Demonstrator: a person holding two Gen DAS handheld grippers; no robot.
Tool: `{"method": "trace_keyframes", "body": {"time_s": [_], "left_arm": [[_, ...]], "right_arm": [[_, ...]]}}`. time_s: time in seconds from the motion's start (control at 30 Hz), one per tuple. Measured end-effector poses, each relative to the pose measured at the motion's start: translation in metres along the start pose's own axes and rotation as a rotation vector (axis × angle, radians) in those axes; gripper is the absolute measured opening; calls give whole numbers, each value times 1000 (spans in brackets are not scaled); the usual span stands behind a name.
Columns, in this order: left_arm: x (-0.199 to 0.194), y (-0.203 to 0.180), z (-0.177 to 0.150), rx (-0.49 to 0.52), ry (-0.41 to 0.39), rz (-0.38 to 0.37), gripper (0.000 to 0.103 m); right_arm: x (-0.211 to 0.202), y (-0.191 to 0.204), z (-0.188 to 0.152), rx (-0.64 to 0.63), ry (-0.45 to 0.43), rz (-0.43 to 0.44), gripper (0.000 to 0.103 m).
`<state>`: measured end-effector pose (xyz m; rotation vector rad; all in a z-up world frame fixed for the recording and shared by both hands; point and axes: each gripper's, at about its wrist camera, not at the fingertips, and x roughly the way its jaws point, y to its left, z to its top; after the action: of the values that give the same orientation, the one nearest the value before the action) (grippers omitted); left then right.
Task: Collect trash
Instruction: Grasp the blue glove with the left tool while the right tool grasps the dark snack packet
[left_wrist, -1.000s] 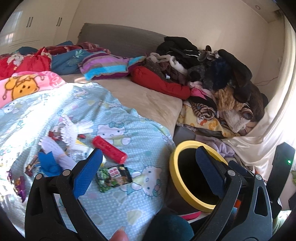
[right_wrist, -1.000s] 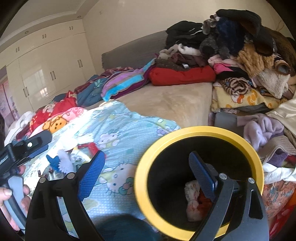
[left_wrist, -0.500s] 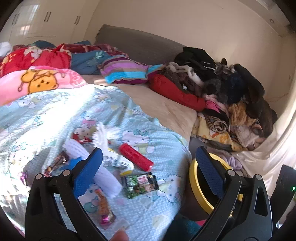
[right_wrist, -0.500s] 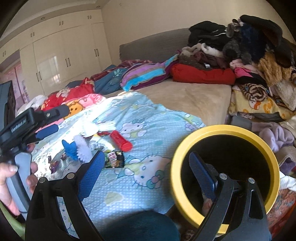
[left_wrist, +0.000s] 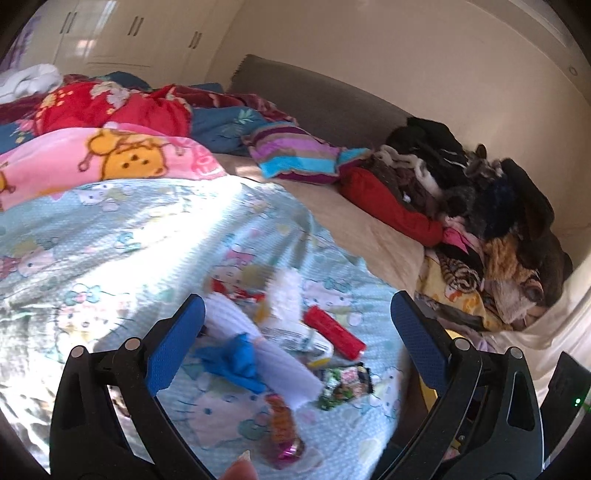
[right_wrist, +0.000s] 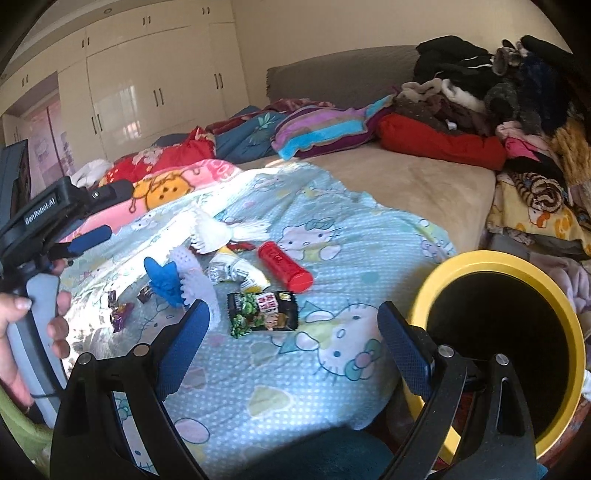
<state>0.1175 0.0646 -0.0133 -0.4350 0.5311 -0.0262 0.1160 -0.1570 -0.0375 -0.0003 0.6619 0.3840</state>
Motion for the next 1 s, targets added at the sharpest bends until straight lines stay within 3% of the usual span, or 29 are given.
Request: {"method": "trace_keyframes", "body": {"time_s": [0.2,0.33,0.5,0.57,0.73,0.83,0.97,1.0], "left_arm": [[-2,31,4,-40,7,47,92],[8,44,-3,-43,67,80,92],[24,50,-19,-36,140,67,92],[30,49,-26,-26,167,54,89],[47,44,-41,-15,228,43,69],[55,44,-46,-19,251,49,63],[63,47,-54,-29,280,46,54],[64,47,-56,-29,286,44,51]], "right_arm": [[21,6,3,-3,39,5,90],[38,9,4,-5,77,9,90],[65,8,3,-5,144,4,90],[75,6,2,6,177,4,90],[97,-1,3,59,233,11,87],[113,-2,1,81,279,28,79],[125,-1,-6,96,333,47,58],[124,-2,-6,102,327,59,47]]}}
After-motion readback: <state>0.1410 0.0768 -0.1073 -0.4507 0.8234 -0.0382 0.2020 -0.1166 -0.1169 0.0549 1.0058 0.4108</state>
